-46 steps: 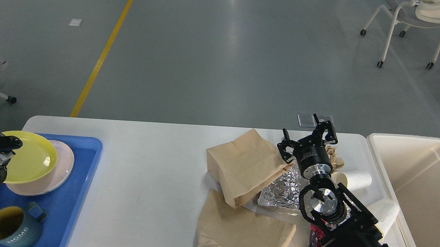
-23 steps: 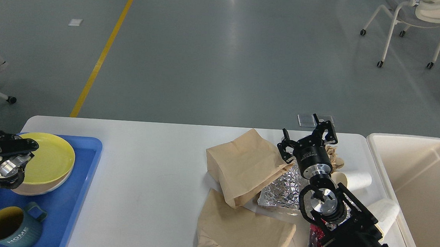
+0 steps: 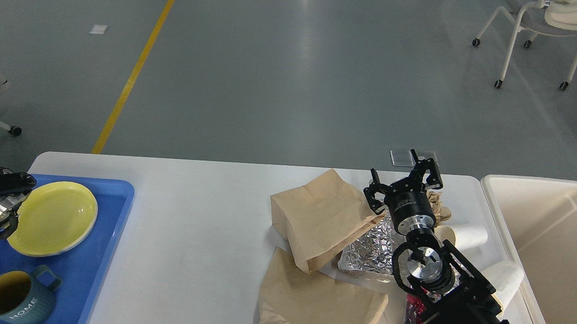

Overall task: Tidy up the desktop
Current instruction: 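Lower the yellow plate onto the white plate and release it, then raise the left gripper away from the tray and hold it above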

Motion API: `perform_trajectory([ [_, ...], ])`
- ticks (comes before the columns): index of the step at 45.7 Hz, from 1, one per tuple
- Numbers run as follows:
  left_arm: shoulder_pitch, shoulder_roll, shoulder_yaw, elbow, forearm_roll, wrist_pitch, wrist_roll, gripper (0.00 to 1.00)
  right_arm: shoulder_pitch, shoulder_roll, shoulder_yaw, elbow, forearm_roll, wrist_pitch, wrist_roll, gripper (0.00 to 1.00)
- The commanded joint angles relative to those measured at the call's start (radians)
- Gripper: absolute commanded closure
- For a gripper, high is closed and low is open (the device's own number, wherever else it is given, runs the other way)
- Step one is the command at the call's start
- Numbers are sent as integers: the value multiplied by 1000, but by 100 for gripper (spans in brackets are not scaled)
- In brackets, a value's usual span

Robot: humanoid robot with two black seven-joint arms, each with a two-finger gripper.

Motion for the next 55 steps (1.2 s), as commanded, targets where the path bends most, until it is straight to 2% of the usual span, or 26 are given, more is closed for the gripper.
perform_trajectory([
  [1, -23, 1, -10, 9, -9, -2, 0, 6, 0, 0, 0, 0, 0, 0, 1, 0],
  [7, -56, 4, -73, 6, -14, -21, 0, 4, 0, 0, 0, 0, 0, 0, 0, 0],
  [19, -129, 47, -290, -5, 21, -64, -2, 3, 0, 0, 0, 0, 0, 0, 0, 0],
  [25, -122, 46, -409, -5, 4, -90, -2, 3, 0, 0, 0, 0, 0, 0, 0, 0],
  [28, -125, 46, -496, -5, 3, -93, -6, 3, 0, 0, 0, 0, 0, 0, 0, 0],
  [34, -105, 15, -755, -5, 4, -96, -8, 3, 0, 0, 0, 0, 0, 0, 0, 0],
  [40, -33, -18, -901, -5, 4, -98, -8, 3, 0, 0, 0, 0, 0, 0, 0, 0],
  [55, 39, -22, -929, -14, 101, -170, -21, 3, -2, 0, 0, 2, 0, 0, 0, 0],
])
